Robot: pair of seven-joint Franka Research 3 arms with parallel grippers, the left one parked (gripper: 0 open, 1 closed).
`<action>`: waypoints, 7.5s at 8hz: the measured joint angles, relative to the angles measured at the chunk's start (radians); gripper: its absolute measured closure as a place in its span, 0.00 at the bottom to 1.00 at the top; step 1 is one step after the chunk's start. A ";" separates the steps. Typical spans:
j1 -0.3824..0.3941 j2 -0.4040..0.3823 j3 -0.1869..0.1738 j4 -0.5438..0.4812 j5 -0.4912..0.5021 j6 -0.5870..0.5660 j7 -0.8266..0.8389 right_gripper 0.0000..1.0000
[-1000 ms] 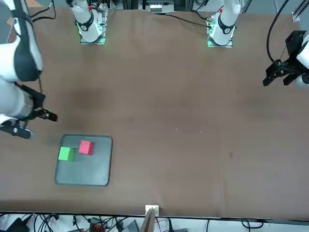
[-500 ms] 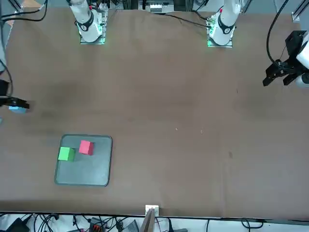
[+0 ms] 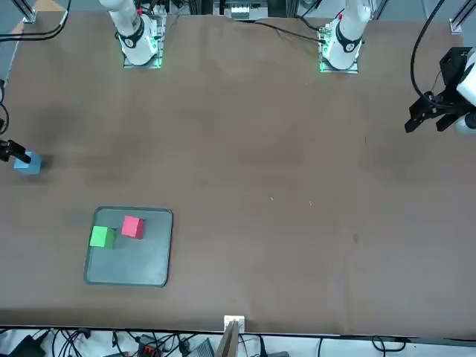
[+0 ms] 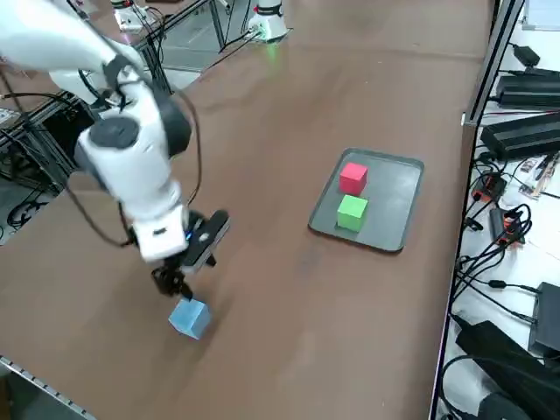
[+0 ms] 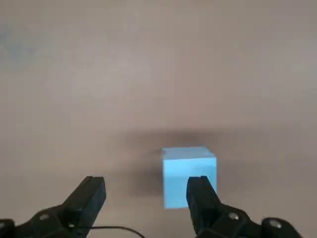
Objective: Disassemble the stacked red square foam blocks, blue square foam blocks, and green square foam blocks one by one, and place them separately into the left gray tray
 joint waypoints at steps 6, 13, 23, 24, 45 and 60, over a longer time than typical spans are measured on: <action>-0.071 0.125 -0.014 -0.001 -0.075 0.162 -0.023 0.00; -0.074 0.164 -0.023 -0.005 -0.094 0.181 -0.024 0.00; -0.077 0.152 0.025 0.014 -0.209 0.128 -0.023 0.20; -0.077 0.094 0.103 0.031 -0.208 0.009 0.007 0.20; 0.352 0.028 0.483 0.247 -0.051 -0.530 0.983 0.20; 1.059 0.323 -0.079 0.389 -0.106 -0.116 1.232 0.21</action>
